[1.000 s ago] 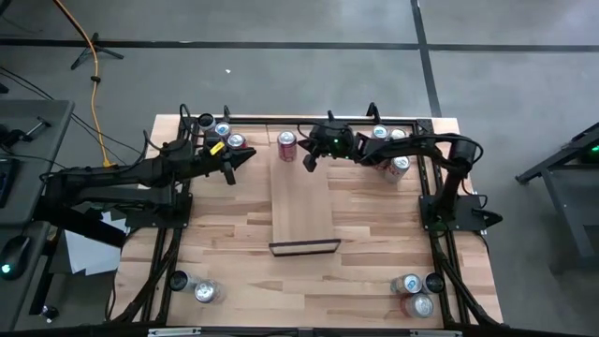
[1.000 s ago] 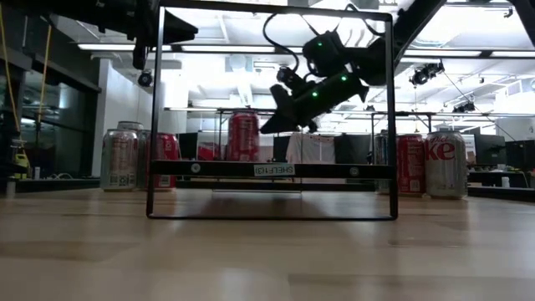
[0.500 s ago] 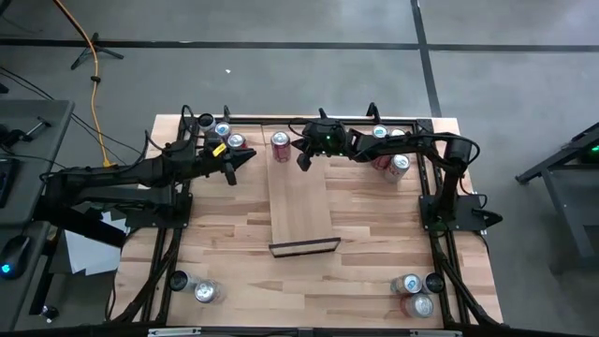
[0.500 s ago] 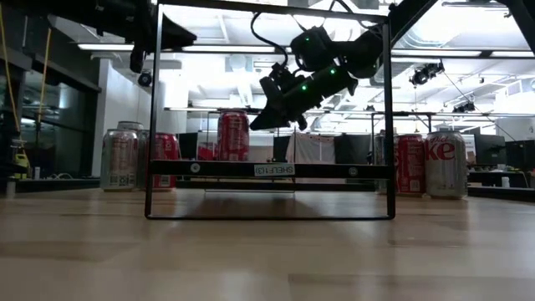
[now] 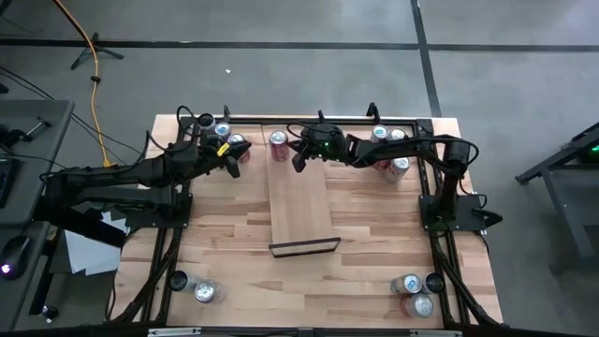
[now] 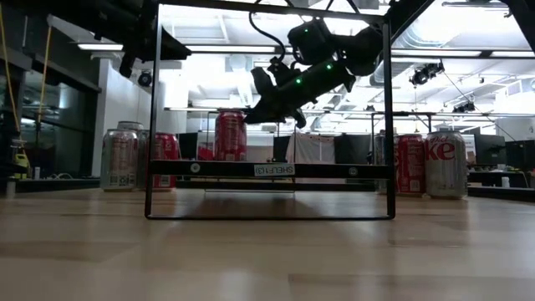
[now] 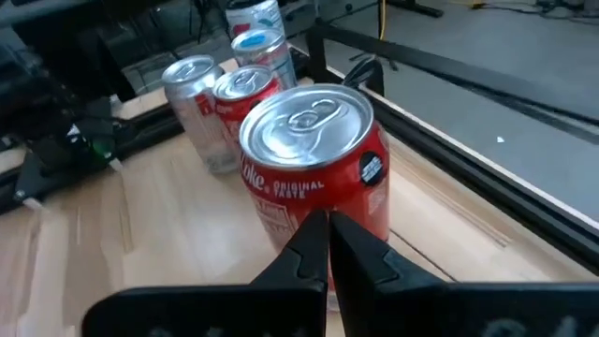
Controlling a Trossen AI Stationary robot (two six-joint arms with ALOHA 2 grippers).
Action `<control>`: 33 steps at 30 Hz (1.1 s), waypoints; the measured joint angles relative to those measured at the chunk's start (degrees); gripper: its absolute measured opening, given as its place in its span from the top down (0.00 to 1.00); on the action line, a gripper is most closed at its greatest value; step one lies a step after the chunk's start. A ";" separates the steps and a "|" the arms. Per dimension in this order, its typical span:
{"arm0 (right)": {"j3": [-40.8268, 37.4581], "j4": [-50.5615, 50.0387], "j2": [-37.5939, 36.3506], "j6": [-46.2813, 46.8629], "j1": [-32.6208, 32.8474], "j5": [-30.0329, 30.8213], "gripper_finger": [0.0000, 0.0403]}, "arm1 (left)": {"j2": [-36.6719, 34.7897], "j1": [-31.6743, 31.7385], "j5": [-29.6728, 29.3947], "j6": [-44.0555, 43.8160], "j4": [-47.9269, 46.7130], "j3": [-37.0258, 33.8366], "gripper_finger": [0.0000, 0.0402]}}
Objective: Place canned beverage on shelf
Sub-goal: Put the bottom right red soda can on the shelf
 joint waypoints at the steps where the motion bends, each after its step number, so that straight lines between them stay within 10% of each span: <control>1: 0.00 0.18 0.00 0.58 -0.01 -0.04 1.00 | 0.00 0.00 -0.08 0.02 0.02 0.00 1.00; 18: 0.00 -22.82 -17.73 -12.08 -4.60 1.87 1.00 | 10.56 4.89 -0.67 -9.91 -1.77 0.49 1.00; 33: 0.00 -36.07 -31.43 -11.35 -6.19 7.33 1.00 | 33.78 22.80 6.65 -9.98 -24.23 23.98 1.00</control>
